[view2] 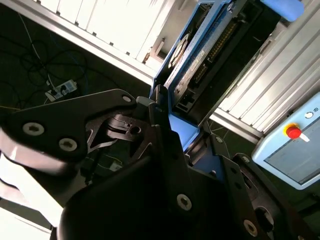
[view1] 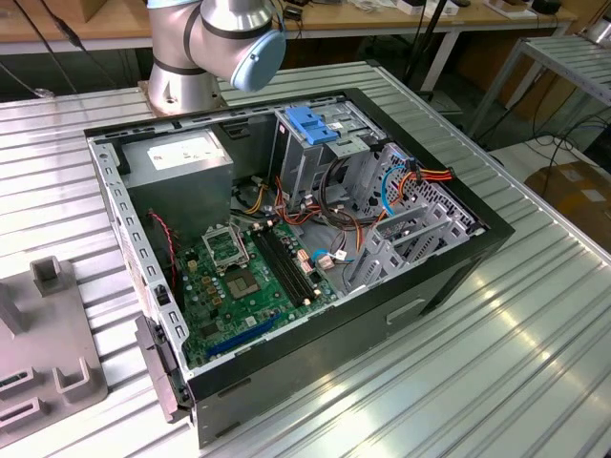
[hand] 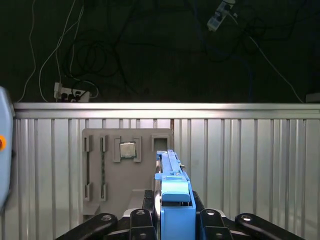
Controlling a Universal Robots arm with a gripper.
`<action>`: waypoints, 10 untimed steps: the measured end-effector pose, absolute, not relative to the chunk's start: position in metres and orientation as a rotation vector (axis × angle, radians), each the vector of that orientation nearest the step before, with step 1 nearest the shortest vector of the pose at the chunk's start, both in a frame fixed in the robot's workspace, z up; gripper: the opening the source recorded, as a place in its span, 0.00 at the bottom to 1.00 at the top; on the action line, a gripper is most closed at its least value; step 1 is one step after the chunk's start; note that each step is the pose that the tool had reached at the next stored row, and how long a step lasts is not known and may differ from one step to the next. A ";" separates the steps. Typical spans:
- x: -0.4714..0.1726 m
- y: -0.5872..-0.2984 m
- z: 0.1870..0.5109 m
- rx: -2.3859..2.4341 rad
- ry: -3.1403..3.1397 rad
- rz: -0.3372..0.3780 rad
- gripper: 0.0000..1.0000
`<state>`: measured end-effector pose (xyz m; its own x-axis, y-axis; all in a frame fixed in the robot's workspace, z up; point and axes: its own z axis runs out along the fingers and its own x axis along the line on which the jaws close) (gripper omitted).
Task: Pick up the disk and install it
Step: 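Pick up the disk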
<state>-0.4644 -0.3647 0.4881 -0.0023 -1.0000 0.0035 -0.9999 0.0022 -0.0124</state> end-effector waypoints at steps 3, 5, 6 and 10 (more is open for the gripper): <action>-0.464 -0.365 0.496 -2.214 2.219 -0.018 0.37; -0.464 -0.365 0.501 -2.214 2.219 -0.018 0.37; -0.464 -0.365 0.503 -2.215 2.219 -0.018 0.37; -0.464 -0.365 0.511 -2.215 2.219 -0.017 0.37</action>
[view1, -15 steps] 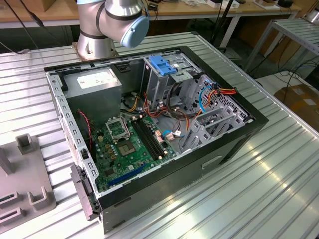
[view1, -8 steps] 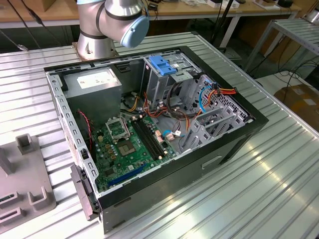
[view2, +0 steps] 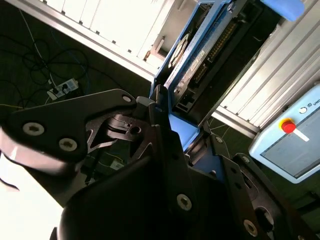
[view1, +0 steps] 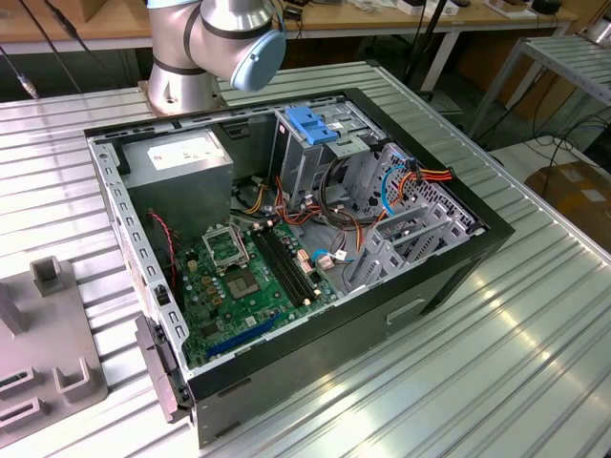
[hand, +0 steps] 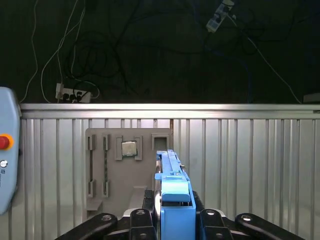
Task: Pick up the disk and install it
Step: 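Pick up the disk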
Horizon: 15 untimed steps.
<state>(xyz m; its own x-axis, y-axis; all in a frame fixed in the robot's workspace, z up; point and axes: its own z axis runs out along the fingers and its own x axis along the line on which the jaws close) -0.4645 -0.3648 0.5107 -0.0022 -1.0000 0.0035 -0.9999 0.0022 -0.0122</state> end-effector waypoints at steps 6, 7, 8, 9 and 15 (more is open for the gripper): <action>-0.460 -0.365 0.511 -2.214 2.219 -0.017 0.37; -0.456 -0.365 0.511 -2.214 2.219 -0.017 0.37; -0.453 -0.365 0.511 -2.214 2.219 -0.017 0.37; -0.451 -0.365 0.511 -2.214 2.219 -0.017 0.37; -0.440 -0.365 0.511 -2.214 2.219 -0.017 0.37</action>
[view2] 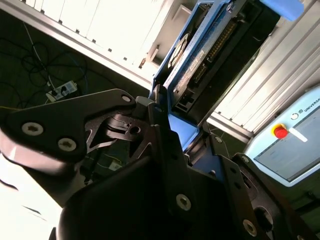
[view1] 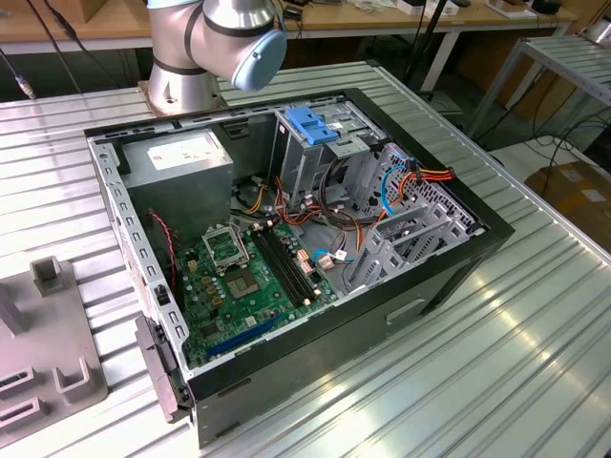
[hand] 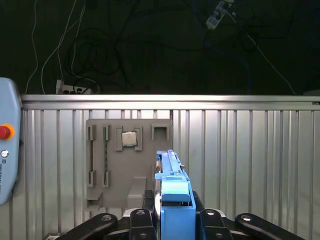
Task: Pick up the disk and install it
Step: 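Pick up the disk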
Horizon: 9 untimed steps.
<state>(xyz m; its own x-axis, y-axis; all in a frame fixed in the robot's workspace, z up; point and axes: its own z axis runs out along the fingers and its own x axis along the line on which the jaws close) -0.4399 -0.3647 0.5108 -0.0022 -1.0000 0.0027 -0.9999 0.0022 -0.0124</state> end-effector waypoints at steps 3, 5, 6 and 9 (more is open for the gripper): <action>-0.434 -0.365 0.511 -2.214 2.219 -0.017 0.37; -0.430 -0.365 0.511 -2.214 2.219 -0.017 0.37; -0.428 -0.365 0.511 -2.214 2.219 -0.017 0.37; -0.422 -0.365 0.511 -2.214 2.219 -0.017 0.37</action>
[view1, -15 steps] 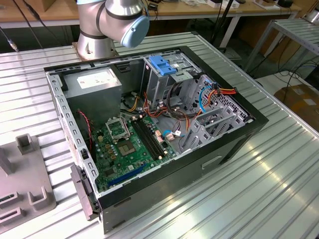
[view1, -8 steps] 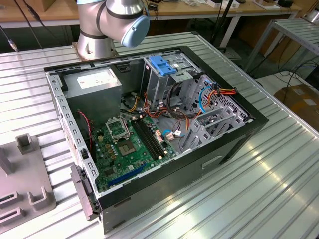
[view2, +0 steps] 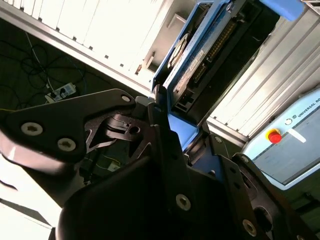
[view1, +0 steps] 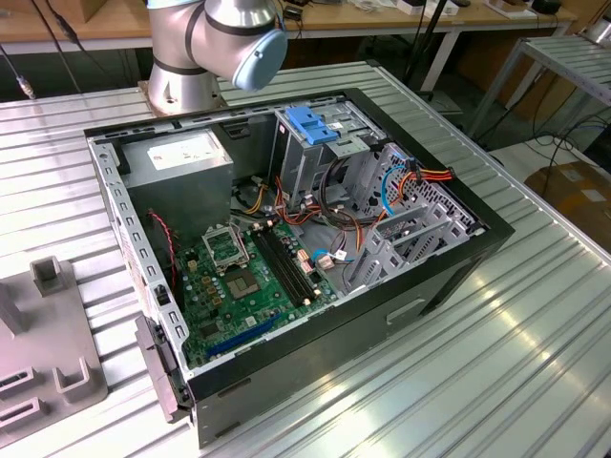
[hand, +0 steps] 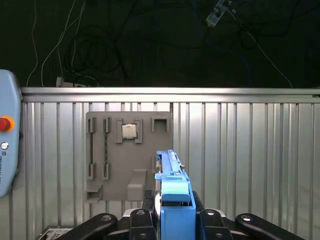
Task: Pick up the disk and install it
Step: 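Pick up the disk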
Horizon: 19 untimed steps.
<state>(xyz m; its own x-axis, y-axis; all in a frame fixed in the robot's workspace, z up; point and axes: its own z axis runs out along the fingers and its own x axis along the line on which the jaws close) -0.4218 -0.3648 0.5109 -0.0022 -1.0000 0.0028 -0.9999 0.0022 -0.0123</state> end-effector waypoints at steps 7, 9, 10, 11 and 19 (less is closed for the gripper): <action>-0.406 -0.365 0.511 -2.214 2.219 -0.017 0.37; -0.401 -0.365 0.511 -2.214 2.219 -0.017 0.37; -0.399 -0.365 0.511 -2.214 2.219 -0.017 0.37; -0.397 -0.365 0.511 -2.214 2.219 -0.017 0.37; -0.381 -0.365 0.511 -2.214 2.219 -0.017 0.37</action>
<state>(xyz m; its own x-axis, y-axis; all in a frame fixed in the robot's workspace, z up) -0.3813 -0.3648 0.5109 -0.0022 -1.0000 0.0028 -0.9999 0.0022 -0.0122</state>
